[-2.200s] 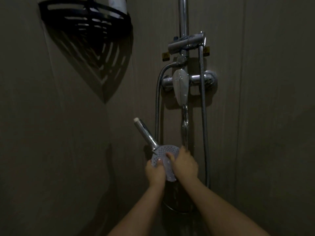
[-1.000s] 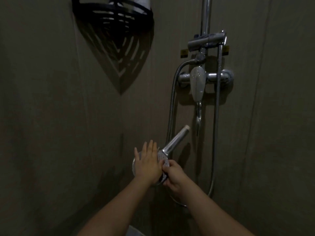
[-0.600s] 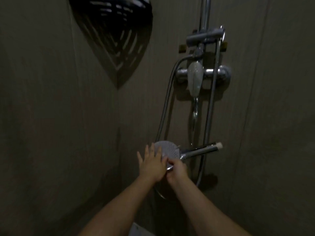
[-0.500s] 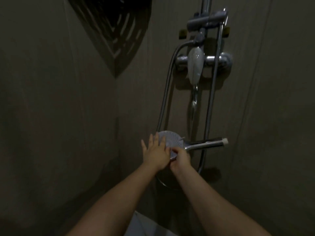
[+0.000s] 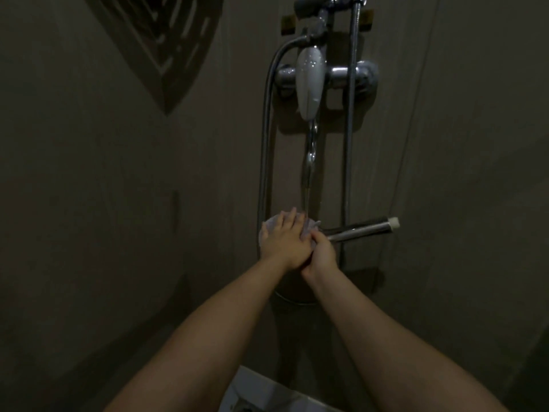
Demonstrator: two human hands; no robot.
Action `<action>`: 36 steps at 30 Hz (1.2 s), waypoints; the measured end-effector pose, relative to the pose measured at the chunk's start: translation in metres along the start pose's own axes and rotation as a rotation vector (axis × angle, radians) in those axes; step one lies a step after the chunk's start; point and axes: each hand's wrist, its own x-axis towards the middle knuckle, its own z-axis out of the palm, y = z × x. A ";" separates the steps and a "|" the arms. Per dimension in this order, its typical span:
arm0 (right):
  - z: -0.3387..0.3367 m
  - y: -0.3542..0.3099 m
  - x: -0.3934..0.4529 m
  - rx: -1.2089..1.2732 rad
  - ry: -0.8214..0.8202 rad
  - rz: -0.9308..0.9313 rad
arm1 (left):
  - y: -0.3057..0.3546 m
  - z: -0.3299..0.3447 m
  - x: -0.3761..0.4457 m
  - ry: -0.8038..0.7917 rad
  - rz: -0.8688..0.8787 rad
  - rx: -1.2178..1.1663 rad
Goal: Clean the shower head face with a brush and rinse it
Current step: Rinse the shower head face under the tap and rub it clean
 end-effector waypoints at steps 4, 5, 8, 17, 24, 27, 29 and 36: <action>0.004 0.005 0.005 0.003 0.025 0.004 | 0.008 0.001 0.012 0.170 -0.323 -0.100; 0.005 0.006 0.004 -0.020 0.027 0.001 | 0.004 -0.001 0.015 0.249 -0.358 -0.097; 0.004 0.007 0.004 -0.064 0.070 -0.012 | -0.011 -0.006 0.019 0.362 -0.306 -0.067; 0.004 -0.006 0.022 -0.460 0.398 -0.182 | -0.011 0.010 0.004 0.369 -0.057 -0.006; 0.006 -0.007 0.022 -0.377 0.339 -0.114 | -0.019 0.011 0.010 0.185 0.163 0.168; 0.014 -0.003 0.019 -0.451 0.314 -0.166 | -0.020 0.006 0.016 0.315 -0.075 0.054; 0.015 0.003 0.019 -0.472 0.306 -0.164 | -0.026 0.001 0.018 0.322 -0.187 -0.030; 0.013 0.025 0.016 -0.444 0.174 -0.170 | -0.048 -0.010 0.024 0.356 -0.426 -0.125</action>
